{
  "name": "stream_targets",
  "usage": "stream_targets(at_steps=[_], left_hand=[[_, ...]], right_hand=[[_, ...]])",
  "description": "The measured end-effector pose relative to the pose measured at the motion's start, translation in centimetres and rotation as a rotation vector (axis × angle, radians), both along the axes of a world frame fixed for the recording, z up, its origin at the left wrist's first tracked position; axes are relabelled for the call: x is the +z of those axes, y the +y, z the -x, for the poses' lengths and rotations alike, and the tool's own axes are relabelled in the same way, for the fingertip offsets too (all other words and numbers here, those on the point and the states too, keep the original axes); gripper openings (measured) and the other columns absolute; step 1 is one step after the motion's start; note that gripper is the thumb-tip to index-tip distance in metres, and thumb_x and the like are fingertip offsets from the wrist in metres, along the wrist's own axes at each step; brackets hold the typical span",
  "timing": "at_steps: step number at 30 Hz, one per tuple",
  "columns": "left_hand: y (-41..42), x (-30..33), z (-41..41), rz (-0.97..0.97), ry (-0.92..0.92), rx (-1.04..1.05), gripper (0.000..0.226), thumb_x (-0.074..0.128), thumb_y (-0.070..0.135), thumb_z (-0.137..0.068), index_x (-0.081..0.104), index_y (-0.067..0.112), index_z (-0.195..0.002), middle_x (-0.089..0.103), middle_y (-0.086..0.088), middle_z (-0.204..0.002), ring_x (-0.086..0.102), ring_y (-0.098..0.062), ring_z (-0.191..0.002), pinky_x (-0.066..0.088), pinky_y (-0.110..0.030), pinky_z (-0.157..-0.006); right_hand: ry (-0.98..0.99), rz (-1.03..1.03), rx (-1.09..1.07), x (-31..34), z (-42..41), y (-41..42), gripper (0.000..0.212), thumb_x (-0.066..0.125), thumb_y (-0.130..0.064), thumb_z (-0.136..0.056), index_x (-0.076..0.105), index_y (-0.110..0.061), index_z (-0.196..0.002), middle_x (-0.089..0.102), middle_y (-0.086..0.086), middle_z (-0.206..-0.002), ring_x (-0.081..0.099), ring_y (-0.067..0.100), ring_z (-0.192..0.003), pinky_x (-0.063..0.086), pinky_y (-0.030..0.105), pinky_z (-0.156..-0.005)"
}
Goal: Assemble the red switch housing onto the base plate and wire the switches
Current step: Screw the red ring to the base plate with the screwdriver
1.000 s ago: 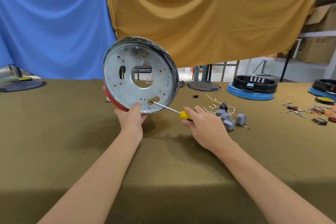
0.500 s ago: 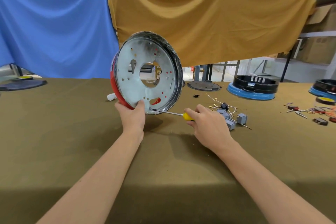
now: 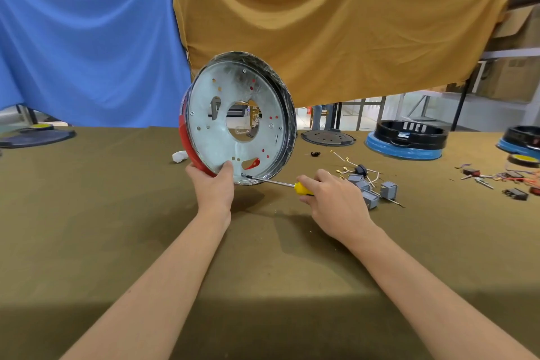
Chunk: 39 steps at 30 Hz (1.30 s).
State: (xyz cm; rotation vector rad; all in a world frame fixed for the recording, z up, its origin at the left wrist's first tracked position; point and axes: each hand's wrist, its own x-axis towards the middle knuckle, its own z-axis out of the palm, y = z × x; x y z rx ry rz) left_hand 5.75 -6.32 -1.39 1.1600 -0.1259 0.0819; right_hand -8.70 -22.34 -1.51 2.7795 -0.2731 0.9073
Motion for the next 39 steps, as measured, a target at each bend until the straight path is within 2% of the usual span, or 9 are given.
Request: stream_targets(at_steps=[4,7,15,19,25,28,31,35,39], left_hand=[[-0.1,-0.1,0.0,-0.018,-0.020,0.002,0.042,0.067,0.011,-0.088,0.038,0.024,-0.116,0.056,0.010,-0.106,0.060,-0.012,-0.103,0.052,-0.046,-0.100],[-0.1,-0.2,0.1,-0.038,-0.061,0.004,0.044,0.067,0.010,-0.088,0.038,0.023,-0.119,0.058,0.009,-0.108,0.061,-0.013,-0.104,0.051,-0.047,-0.101],[0.2,-0.5,-0.1,-0.109,-0.100,-0.036,0.077,0.081,-0.003,-0.070,0.037,0.019,-0.129,0.058,0.007,-0.113,0.061,-0.011,-0.106,0.054,-0.043,-0.098],[0.3,-0.7,-0.3,-0.103,-0.076,-0.051,0.083,0.080,-0.009,-0.067,0.036,0.018,-0.132,0.057,0.006,-0.114,0.061,-0.019,-0.111,0.054,-0.048,-0.096],[0.2,-0.6,-0.2,-0.102,-0.045,-0.067,0.075,0.077,-0.007,-0.071,0.037,0.019,-0.129,0.058,0.008,-0.109,0.062,-0.016,-0.105,0.055,-0.050,-0.094],[0.2,-0.4,0.0,-0.077,-0.028,-0.067,0.063,0.072,-0.006,-0.076,0.039,0.020,-0.123,0.057,0.008,-0.104,0.063,-0.015,-0.097,0.058,-0.050,-0.088],[0.2,-0.4,0.0,-0.067,-0.021,-0.068,0.058,0.068,-0.007,-0.078,0.039,0.021,-0.120,0.056,0.007,-0.104,0.063,-0.017,-0.102,0.059,-0.046,-0.083],[0.2,-0.5,-0.1,-0.084,-0.020,-0.082,0.060,0.068,-0.006,-0.077,0.039,0.022,-0.122,0.057,0.006,-0.107,0.063,-0.018,-0.103,0.057,-0.051,-0.090],[0.2,-0.5,-0.2,-0.064,0.021,-0.088,0.061,0.069,-0.007,-0.077,0.039,0.021,-0.122,0.056,0.006,-0.107,0.062,-0.018,-0.104,0.059,-0.045,-0.086]], right_hand=[[0.009,-0.020,0.000,0.0,0.0,0.0,0.031,0.059,-0.040,-0.096,0.058,-0.027,-0.124,0.056,-0.003,-0.096,0.059,0.019,-0.078,0.039,0.030,-0.058],[0.028,-0.038,0.010,0.0,0.1,0.0,0.032,0.058,-0.041,-0.097,0.057,-0.028,-0.126,0.057,-0.002,-0.100,0.060,0.020,-0.083,0.047,0.032,-0.063],[0.047,-0.024,0.012,-0.1,0.2,0.0,0.028,0.054,-0.041,-0.098,0.057,-0.027,-0.122,0.056,-0.002,-0.099,0.061,0.021,-0.084,0.051,0.034,-0.065],[0.067,-0.041,0.008,-0.1,0.1,0.3,0.024,0.052,-0.041,-0.099,0.057,-0.025,-0.117,0.049,-0.003,-0.092,0.059,0.022,-0.081,0.044,0.032,-0.060],[0.109,-0.098,-0.001,-0.1,0.0,0.5,0.023,0.053,-0.040,-0.099,0.056,-0.025,-0.115,0.039,-0.005,-0.089,0.062,0.024,-0.084,0.034,0.031,-0.058],[0.128,-0.120,-0.012,-0.1,0.1,0.4,0.023,0.052,-0.040,-0.099,0.056,-0.025,-0.116,0.042,-0.004,-0.091,0.064,0.028,-0.088,0.041,0.033,-0.061],[0.136,-0.119,-0.006,0.1,0.2,0.4,0.025,0.051,-0.039,-0.100,0.056,-0.025,-0.119,0.050,-0.002,-0.098,0.064,0.028,-0.089,0.045,0.034,-0.063],[0.127,-0.088,0.034,0.2,0.1,1.2,0.029,0.051,-0.039,-0.100,0.054,-0.027,-0.126,0.054,-0.001,-0.103,0.064,0.026,-0.089,0.036,0.031,-0.060],[0.125,-0.118,0.022,0.1,0.1,0.9,0.028,0.052,-0.039,-0.099,0.055,-0.027,-0.123,0.052,-0.002,-0.100,0.064,0.026,-0.087,0.038,0.031,-0.060]])
